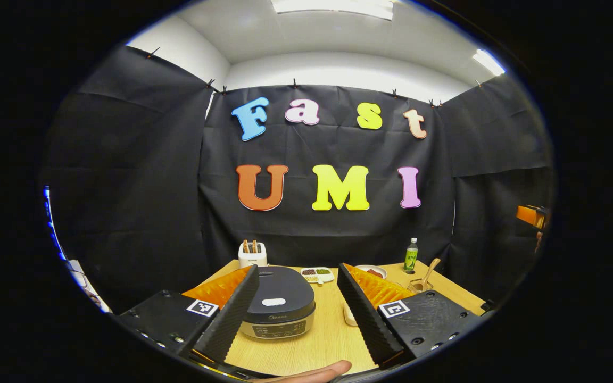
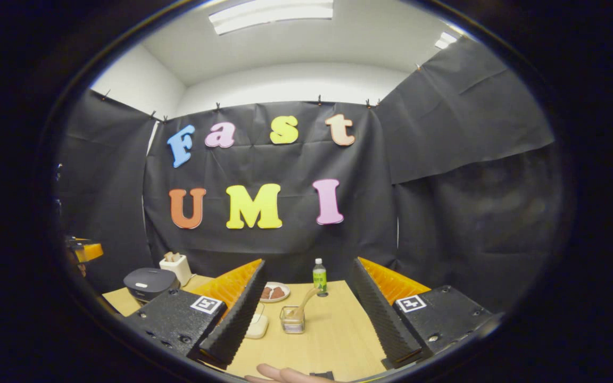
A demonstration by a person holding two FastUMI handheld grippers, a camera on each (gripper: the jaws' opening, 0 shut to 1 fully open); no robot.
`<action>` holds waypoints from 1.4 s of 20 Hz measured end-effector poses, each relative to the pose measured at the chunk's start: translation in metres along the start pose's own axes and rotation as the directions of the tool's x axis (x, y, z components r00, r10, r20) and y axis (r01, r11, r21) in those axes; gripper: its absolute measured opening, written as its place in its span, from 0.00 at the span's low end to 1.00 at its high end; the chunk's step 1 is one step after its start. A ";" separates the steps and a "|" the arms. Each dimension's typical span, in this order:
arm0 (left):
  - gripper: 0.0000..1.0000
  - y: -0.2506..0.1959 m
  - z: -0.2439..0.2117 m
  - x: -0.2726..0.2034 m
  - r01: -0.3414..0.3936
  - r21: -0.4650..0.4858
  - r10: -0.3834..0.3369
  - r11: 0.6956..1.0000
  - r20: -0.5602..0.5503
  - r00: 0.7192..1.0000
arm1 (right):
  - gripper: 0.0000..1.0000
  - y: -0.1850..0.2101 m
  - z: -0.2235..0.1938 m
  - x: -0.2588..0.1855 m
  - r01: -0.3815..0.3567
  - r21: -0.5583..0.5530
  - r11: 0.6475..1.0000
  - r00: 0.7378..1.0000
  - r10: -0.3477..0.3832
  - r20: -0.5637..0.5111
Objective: Close the left gripper, press the button to open the rice cooker; take a wooden spoon from the chopstick holder with the right hand, scoop a spoonful of rice and pour it into the rice cooker, then put the wooden spoon back into the chopstick holder.
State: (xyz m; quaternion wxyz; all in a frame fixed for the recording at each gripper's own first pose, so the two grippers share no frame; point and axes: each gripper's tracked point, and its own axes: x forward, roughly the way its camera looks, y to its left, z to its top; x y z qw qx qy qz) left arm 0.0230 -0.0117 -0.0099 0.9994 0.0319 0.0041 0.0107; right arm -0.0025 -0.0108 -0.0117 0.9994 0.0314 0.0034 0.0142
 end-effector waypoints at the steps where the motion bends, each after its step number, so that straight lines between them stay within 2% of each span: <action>1: 0.94 0.002 -0.004 0.005 -0.006 0.001 0.006 1.000 -0.005 1.000 | 1.00 0.000 -0.002 0.001 -0.001 0.001 1.000 1.000 0.001 -0.005; 7: 0.95 0.010 -0.028 0.038 -0.018 -0.010 0.017 1.000 -0.054 0.998 | 1.00 -0.017 -0.010 0.006 0.019 0.007 1.000 1.000 -0.019 -0.007; 10: 0.94 0.014 -0.041 0.054 -0.036 0.013 0.037 0.999 -0.084 0.996 | 1.00 -0.016 -0.020 0.009 -0.004 0.036 0.999 1.000 0.005 -0.023; 12: 0.86 0.017 -0.048 0.063 -0.049 0.027 0.052 0.998 -0.101 0.994 | 1.00 -0.021 -0.029 0.013 0.000 0.034 0.999 0.999 0.002 -0.040; 13: 0.78 0.017 -0.050 0.068 -0.054 0.026 0.056 0.998 -0.102 0.993 | 1.00 -0.022 -0.032 0.014 -0.001 0.030 1.000 0.999 0.002 -0.043; 16: 0.76 0.011 -0.076 0.081 -0.040 0.010 0.041 0.999 -0.190 0.981 | 1.00 -0.023 -0.042 0.017 -0.004 0.023 1.000 0.999 0.005 -0.047; 18: 0.25 0.013 -0.095 0.093 -0.038 0.018 0.041 0.999 -0.245 0.969 | 1.00 -0.025 -0.047 0.017 -0.008 0.024 1.000 0.999 0.009 -0.050; 20: 0.22 0.020 -0.111 0.105 -0.055 0.041 0.064 0.998 -0.288 0.956 | 1.00 -0.024 -0.049 0.015 -0.019 0.027 0.999 0.999 0.020 -0.046; 21: 0.00 0.025 -0.123 0.119 -0.077 0.044 0.086 0.996 -0.313 0.946 | 1.00 -0.025 -0.051 0.015 -0.021 0.022 1.000 0.999 0.022 -0.045; 24: 0.00 0.038 -0.151 0.121 -0.103 0.051 0.114 0.993 -0.402 0.909 | 1.00 -0.017 -0.048 0.012 -0.051 0.006 0.999 0.998 0.051 -0.023; 26: 0.00 0.050 -0.161 0.128 -0.137 0.052 0.146 0.989 -0.425 0.893 | 1.00 -0.011 -0.050 0.010 -0.079 -0.011 0.997 0.997 0.079 -0.013; 28: 0.00 0.046 -0.169 0.133 -0.136 -0.006 0.119 0.991 -0.449 0.885 | 1.00 -0.005 -0.056 0.010 -0.097 -0.022 0.995 0.995 0.097 -0.028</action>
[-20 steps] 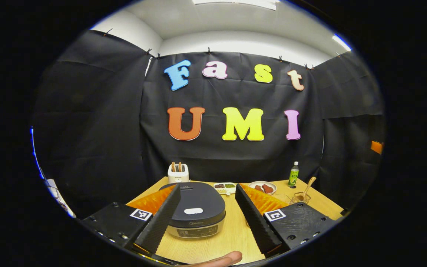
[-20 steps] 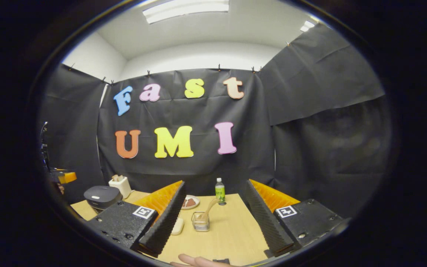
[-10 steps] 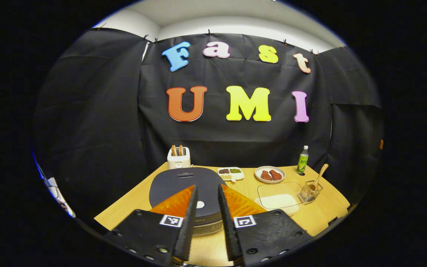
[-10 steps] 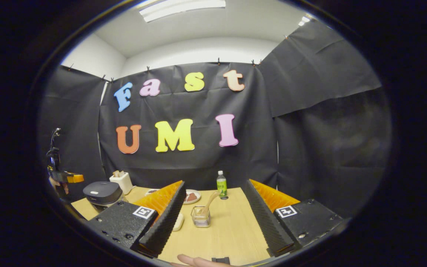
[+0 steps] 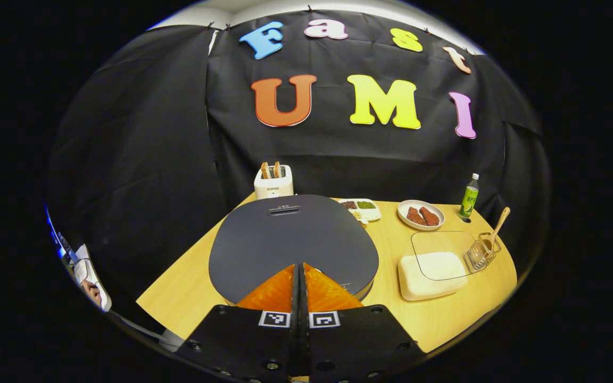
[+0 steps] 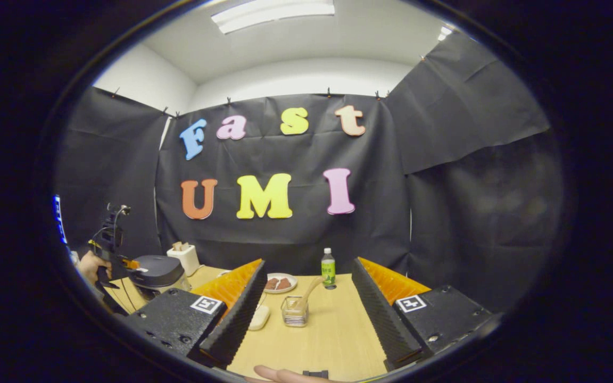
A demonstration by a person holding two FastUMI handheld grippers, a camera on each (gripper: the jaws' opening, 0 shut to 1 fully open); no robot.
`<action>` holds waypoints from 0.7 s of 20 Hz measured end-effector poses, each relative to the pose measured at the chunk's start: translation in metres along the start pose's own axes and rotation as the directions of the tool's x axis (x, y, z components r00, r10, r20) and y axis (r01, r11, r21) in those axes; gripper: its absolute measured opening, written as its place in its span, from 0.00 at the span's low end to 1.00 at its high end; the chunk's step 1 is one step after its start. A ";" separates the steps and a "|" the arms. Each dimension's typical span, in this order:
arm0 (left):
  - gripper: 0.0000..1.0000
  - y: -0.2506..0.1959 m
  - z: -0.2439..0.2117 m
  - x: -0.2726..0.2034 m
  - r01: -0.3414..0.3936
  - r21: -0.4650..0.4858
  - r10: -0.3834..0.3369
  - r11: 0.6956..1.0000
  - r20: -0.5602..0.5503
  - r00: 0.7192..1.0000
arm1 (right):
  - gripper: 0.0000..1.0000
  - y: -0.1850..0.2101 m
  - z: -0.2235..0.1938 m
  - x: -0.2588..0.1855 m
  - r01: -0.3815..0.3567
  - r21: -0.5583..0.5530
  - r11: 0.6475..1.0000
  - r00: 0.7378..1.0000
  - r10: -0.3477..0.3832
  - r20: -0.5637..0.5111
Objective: Close the left gripper, press the button to open the rice cooker; take a wooden spoon from the chopstick holder with the right hand, scoop a spoonful of rice and pour it into the rice cooker, then put the wooden spoon back into the chopstick holder.
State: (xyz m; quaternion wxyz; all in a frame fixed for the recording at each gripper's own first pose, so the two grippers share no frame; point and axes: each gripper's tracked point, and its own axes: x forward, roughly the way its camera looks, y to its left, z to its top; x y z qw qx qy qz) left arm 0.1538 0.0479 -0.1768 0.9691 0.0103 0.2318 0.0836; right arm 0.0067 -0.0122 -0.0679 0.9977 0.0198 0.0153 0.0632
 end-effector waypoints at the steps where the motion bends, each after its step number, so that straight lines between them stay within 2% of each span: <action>1: 0.00 0.000 -0.001 0.001 0.004 -0.020 -0.004 1.000 -0.001 1.000 | 1.00 0.003 -0.004 0.000 -0.011 0.000 1.000 1.000 0.011 -0.010; 4: 0.00 -0.001 -0.012 0.003 0.008 -0.039 -0.009 0.999 -0.028 1.000 | 1.00 0.013 -0.011 0.001 -0.043 0.013 0.999 0.998 0.043 -0.041; 6: 0.00 0.000 -0.017 0.004 -0.007 -0.029 0.006 1.000 -0.062 0.998 | 1.00 0.012 -0.007 0.002 -0.034 0.005 0.999 0.999 0.034 -0.034; 10: 0.00 0.001 -0.014 0.005 -0.048 0.017 0.048 0.999 -0.009 0.999 | 1.00 0.023 -0.004 -0.003 -0.043 -0.019 0.999 0.999 0.042 -0.028; 14: 0.00 -0.002 -0.005 -0.005 -0.011 -0.077 0.011 0.997 0.007 1.000 | 1.00 0.027 -0.001 -0.006 -0.039 -0.039 0.998 0.999 0.038 -0.035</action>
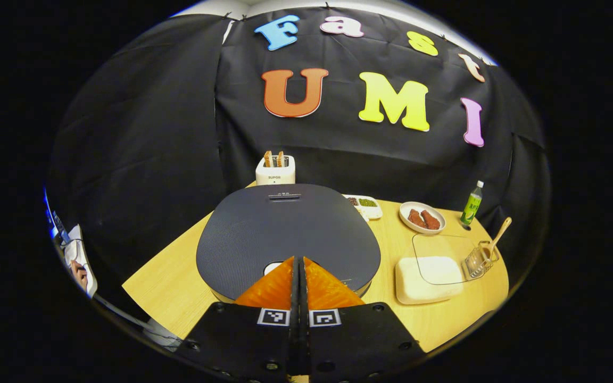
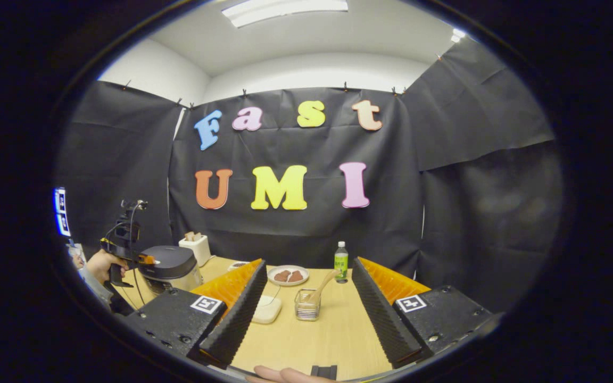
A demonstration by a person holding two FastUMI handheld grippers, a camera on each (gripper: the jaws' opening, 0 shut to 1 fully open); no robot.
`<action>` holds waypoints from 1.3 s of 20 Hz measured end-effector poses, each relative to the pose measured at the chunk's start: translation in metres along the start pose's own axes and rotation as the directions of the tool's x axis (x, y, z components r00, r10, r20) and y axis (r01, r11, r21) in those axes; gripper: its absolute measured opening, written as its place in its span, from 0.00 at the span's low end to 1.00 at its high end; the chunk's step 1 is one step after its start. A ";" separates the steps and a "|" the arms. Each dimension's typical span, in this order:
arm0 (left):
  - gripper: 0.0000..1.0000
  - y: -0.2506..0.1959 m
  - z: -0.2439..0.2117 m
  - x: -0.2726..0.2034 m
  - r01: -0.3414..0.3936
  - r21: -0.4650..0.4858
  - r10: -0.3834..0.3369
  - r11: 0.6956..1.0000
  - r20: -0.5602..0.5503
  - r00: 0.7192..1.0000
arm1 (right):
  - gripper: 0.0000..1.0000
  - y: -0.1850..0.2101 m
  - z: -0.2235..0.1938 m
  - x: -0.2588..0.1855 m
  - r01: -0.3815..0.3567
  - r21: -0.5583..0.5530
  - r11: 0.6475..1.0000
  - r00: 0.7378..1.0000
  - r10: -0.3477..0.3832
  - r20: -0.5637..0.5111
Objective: Close the left gripper, press the button to open the rice cooker; take a wooden spoon from the chopstick holder with the right hand, scoop a spoonful of rice and pour it into the rice cooker, then put the wooden spoon back into the chopstick holder.
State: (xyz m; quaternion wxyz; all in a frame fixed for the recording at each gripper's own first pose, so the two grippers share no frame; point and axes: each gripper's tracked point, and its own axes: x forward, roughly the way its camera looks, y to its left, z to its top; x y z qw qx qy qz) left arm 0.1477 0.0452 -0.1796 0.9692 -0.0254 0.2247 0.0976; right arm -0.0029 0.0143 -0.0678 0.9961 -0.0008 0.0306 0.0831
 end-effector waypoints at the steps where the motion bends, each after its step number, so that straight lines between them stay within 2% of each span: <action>1: 0.00 0.000 0.007 -0.007 0.006 -0.013 -0.006 1.000 0.025 1.000 | 1.00 -0.002 0.000 0.001 0.010 -0.004 1.000 1.000 -0.010 0.003; 2: 0.00 -0.003 0.013 -0.010 0.018 -0.030 -0.017 0.999 0.035 0.999 | 1.00 -0.002 0.002 0.001 0.016 -0.005 1.000 1.000 -0.016 0.008; 5: 0.00 -0.007 0.051 -0.037 0.028 -0.018 -0.024 0.999 0.162 0.986 | 1.00 0.001 0.002 0.003 0.022 0.007 1.000 1.000 -0.023 0.020; 8: 0.60 -0.017 0.065 -0.068 0.061 -0.015 -0.057 0.998 0.217 0.975 | 1.00 0.009 -0.002 0.006 0.004 0.016 1.000 1.000 -0.005 0.018; 9: 0.62 -0.017 0.072 -0.079 0.057 -0.005 -0.054 0.998 0.245 0.968 | 1.00 0.009 -0.001 0.009 0.004 0.021 1.000 1.000 -0.005 0.022; 10: 0.74 -0.017 0.079 -0.087 0.056 0.002 -0.055 0.998 0.272 0.961 | 1.00 0.010 -0.001 0.010 0.006 0.027 1.000 1.000 -0.007 0.026; 11: 0.72 -0.017 0.085 -0.096 0.052 0.003 -0.051 0.999 0.296 0.954 | 1.00 0.011 -0.002 0.012 0.006 0.033 0.999 1.000 -0.007 0.027; 12: 0.91 -0.016 0.090 -0.110 0.055 0.000 -0.052 0.998 0.321 0.946 | 1.00 0.012 -0.004 0.013 0.005 0.038 0.999 1.000 -0.006 0.024; 13: 0.93 -0.018 0.094 -0.122 0.065 -0.001 -0.061 0.998 0.340 0.938 | 1.00 0.012 -0.006 0.015 0.003 0.046 0.999 1.000 -0.004 0.019; 14: 0.82 -0.021 0.096 -0.134 0.075 0.001 -0.071 0.997 0.357 0.931 | 1.00 0.013 -0.007 0.017 0.001 0.054 0.999 1.000 -0.002 0.016; 15: 0.95 -0.024 0.099 -0.145 0.089 0.011 -0.087 0.996 0.379 0.921 | 1.00 0.012 -0.010 0.019 0.001 0.062 0.998 1.000 -0.002 0.013; 20: 0.94 -0.034 0.105 -0.204 0.105 0.064 -0.123 0.992 0.479 0.869 | 1.00 0.004 -0.012 0.039 0.026 0.058 0.998 0.997 -0.030 0.070; 24: 0.94 -0.037 0.087 -0.234 0.076 0.105 -0.119 0.992 0.502 0.857 | 1.00 0.009 -0.041 0.060 0.006 0.079 0.997 1.000 -0.006 0.000; 26: 0.94 -0.039 0.083 -0.249 0.067 0.124 -0.123 0.990 0.528 0.840 | 1.00 0.005 -0.052 0.076 0.011 0.078 0.997 1.000 -0.011 -0.010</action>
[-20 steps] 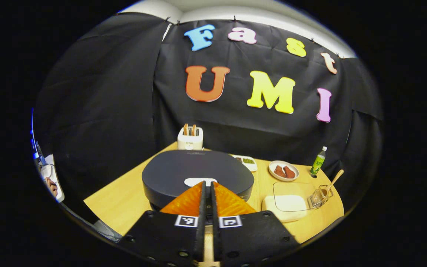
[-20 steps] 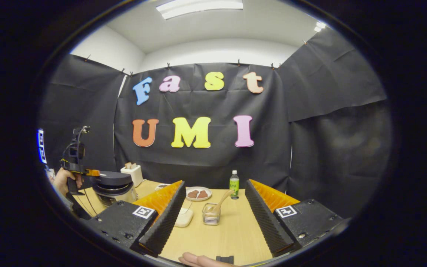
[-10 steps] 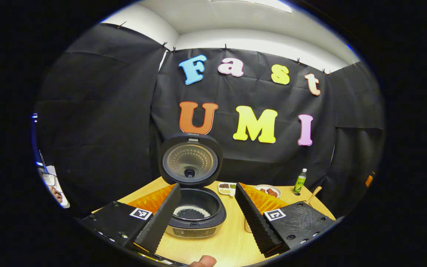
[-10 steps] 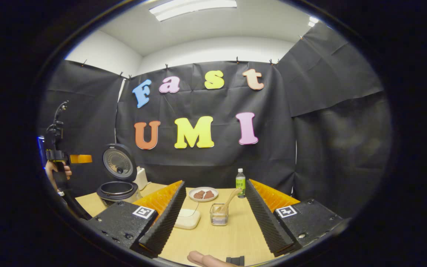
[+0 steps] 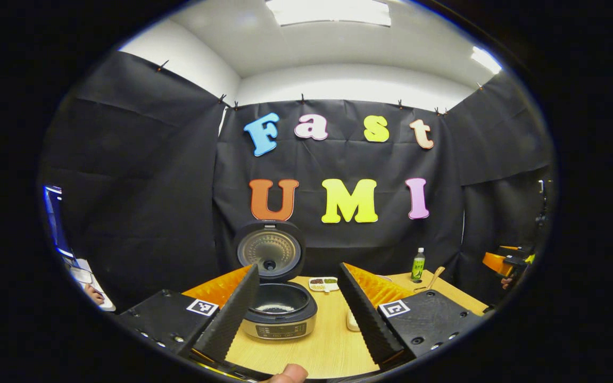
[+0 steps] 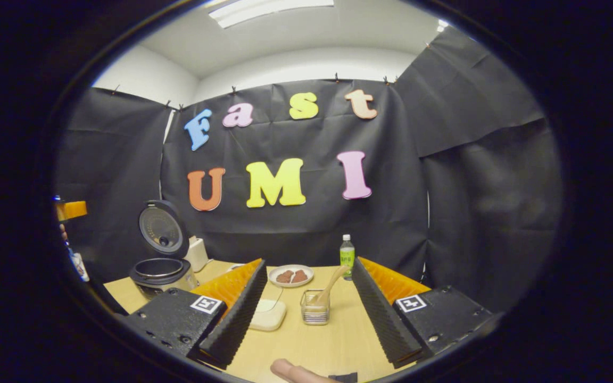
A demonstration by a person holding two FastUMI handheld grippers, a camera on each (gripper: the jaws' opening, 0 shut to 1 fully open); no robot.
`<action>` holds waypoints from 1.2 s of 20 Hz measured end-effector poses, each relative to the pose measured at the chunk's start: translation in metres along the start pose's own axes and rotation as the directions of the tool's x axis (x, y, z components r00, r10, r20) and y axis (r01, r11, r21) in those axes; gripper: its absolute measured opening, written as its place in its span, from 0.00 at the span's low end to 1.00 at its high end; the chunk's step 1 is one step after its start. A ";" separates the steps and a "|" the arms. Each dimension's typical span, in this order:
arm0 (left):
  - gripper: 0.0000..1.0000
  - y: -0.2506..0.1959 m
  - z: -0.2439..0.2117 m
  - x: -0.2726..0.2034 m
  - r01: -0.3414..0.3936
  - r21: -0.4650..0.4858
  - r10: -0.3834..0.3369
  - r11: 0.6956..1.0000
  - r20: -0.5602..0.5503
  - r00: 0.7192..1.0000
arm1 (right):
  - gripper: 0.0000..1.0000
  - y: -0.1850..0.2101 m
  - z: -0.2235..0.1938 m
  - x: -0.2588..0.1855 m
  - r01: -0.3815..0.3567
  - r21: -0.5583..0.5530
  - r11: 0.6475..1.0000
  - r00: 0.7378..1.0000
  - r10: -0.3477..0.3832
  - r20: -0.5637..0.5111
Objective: Close the left gripper, press the button to open the rice cooker; take a wooden spoon from the chopstick holder with the right hand, scoop a spoonful of rice and pour it into the rice cooker, then put the wooden spoon back into the chopstick holder.
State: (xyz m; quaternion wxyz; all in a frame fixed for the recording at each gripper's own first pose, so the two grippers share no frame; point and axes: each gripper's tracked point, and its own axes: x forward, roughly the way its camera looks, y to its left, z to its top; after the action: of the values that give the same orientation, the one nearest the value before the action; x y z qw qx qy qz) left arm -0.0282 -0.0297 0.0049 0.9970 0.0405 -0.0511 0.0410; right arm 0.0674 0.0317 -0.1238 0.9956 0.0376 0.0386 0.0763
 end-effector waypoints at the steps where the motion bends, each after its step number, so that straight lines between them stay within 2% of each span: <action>1: 0.94 -0.003 -0.001 -0.006 0.006 0.001 -0.006 1.000 0.004 1.000 | 1.00 -0.003 -0.005 0.009 0.011 -0.002 1.000 1.000 -0.011 -0.004; 6: 0.94 -0.017 -0.010 -0.031 0.028 0.031 -0.029 0.999 0.025 0.999 | 1.00 -0.011 -0.034 0.057 0.033 0.009 0.999 0.999 -0.033 -0.033; 10: 0.94 -0.030 -0.023 -0.043 0.066 -0.005 -0.066 0.998 0.016 0.998 | 1.00 -0.012 -0.062 0.102 0.038 0.003 0.999 0.998 -0.038 -0.053; 11: 0.84 -0.030 -0.029 -0.043 0.069 -0.007 -0.069 0.998 0.009 0.998 | 1.00 -0.015 -0.070 0.115 0.044 0.003 0.999 0.998 -0.043 -0.055; 12: 0.94 -0.029 -0.034 -0.043 0.068 -0.004 -0.068 0.998 -0.001 0.998 | 1.00 -0.017 -0.080 0.128 0.047 -0.002 0.999 0.997 -0.047 -0.066; 17: 0.94 -0.017 -0.043 -0.046 0.043 -0.008 -0.044 0.999 -0.012 0.999 | 0.98 -0.050 -0.124 0.185 0.124 -0.018 0.992 0.980 -0.125 -0.157; 21: 0.94 -0.013 -0.053 -0.040 0.051 -0.014 -0.051 0.999 -0.026 0.998 | 0.99 -0.063 -0.150 0.223 0.140 0.047 0.989 0.963 -0.125 -0.240; 22: 0.94 -0.007 -0.060 -0.039 0.040 -0.015 -0.041 0.999 -0.042 0.998 | 0.96 -0.065 -0.156 0.233 0.133 0.086 0.987 0.959 -0.107 -0.263; 23: 0.94 -0.001 -0.066 -0.037 0.023 -0.014 -0.024 1.000 -0.058 0.998 | 0.87 -0.063 -0.157 0.242 0.120 0.133 0.984 0.957 -0.079 -0.280; 24: 0.94 0.002 -0.071 -0.035 0.016 -0.013 -0.016 1.000 -0.071 0.997 | 0.86 -0.067 -0.161 0.252 0.128 0.176 0.976 0.952 -0.071 -0.299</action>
State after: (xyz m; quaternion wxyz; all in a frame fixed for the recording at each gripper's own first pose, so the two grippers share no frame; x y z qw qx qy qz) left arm -0.0565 -0.0246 -0.0689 0.9988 0.0332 -0.0153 0.0341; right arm 0.3126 0.0157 -0.3070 0.9732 0.1206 0.1938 0.0263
